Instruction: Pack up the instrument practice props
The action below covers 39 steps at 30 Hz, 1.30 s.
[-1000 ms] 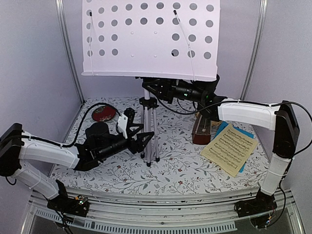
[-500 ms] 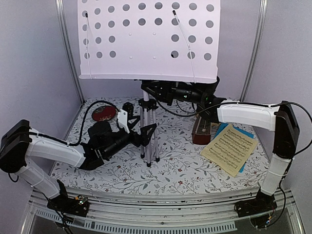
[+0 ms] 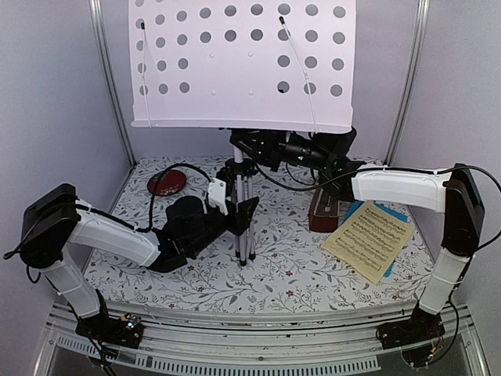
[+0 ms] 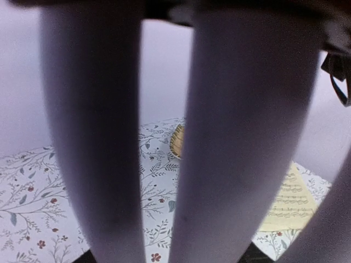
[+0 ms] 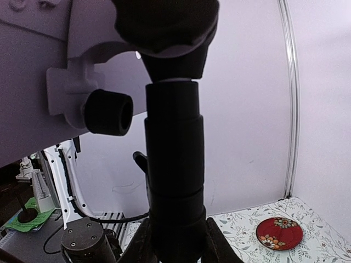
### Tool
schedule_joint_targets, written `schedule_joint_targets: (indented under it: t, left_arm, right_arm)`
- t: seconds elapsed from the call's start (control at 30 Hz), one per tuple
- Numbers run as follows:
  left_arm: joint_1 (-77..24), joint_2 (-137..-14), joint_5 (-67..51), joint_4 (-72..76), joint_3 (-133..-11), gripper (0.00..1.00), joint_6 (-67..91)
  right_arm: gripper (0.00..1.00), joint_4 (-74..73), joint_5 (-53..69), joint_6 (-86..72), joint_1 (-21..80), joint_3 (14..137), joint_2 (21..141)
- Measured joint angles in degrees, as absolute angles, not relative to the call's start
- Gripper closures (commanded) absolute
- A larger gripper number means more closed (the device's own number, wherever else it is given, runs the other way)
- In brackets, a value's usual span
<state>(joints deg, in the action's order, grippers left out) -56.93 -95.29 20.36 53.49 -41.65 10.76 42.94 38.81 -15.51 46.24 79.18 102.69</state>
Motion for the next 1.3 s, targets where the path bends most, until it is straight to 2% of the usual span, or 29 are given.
schedule_joint_targets:
  t: [0.07, 0.17, 0.3, 0.4, 0.5, 0.63, 0.73, 0.97, 1.3]
  left_arm:
    - [-57.39, -95.31, 20.99, 53.54, -41.65, 0.59, 9.78]
    - [-57.52, -95.31, 21.43, 53.56, -41.65, 0.63, 8.75]
    - [-57.65, -95.31, 21.56, 53.60, -41.65, 0.90, 8.62]
    - [-57.65, -95.15, 21.50, 53.39, -41.65, 1.00, 8.67]
    - [-57.67, -93.45, 21.06, 50.65, -41.52, 1.00, 9.26]
    - [-57.63, -88.40, 18.81, 42.04, -41.10, 1.00, 10.57]
    - [-57.65, -84.49, 16.29, 35.66, -40.97, 1.00, 11.60]
    - [-57.60, -78.22, 12.99, 26.48, -39.75, 1.00, 14.33]
    - [-53.87, -71.50, 6.09, 16.91, -39.46, 1.00, 22.87]
  right_arm:
    - [0.99, 43.38, 38.17, -15.70, 46.30, 78.67, 102.50]
    - [0.99, 44.56, 37.10, -16.10, 46.63, 77.95, 102.39]
    - [0.98, 45.28, 35.59, -16.64, 46.87, 77.19, 102.04]
    - [0.88, 44.73, 34.74, -16.78, 46.92, 77.08, 101.73]
    - [0.61, 42.96, 33.19, -16.84, 47.16, 77.06, 101.01]
    - [0.41, 39.70, 28.97, -16.80, 47.20, 76.23, 98.02]
    - [0.30, 38.48, 25.32, -15.94, 46.83, 74.89, 94.87]
    - [0.17, 38.41, 19.27, -14.87, 46.33, 65.76, 89.27]
    - [0.14, 35.94, 12.49, -14.90, 43.40, 52.53, 81.69]
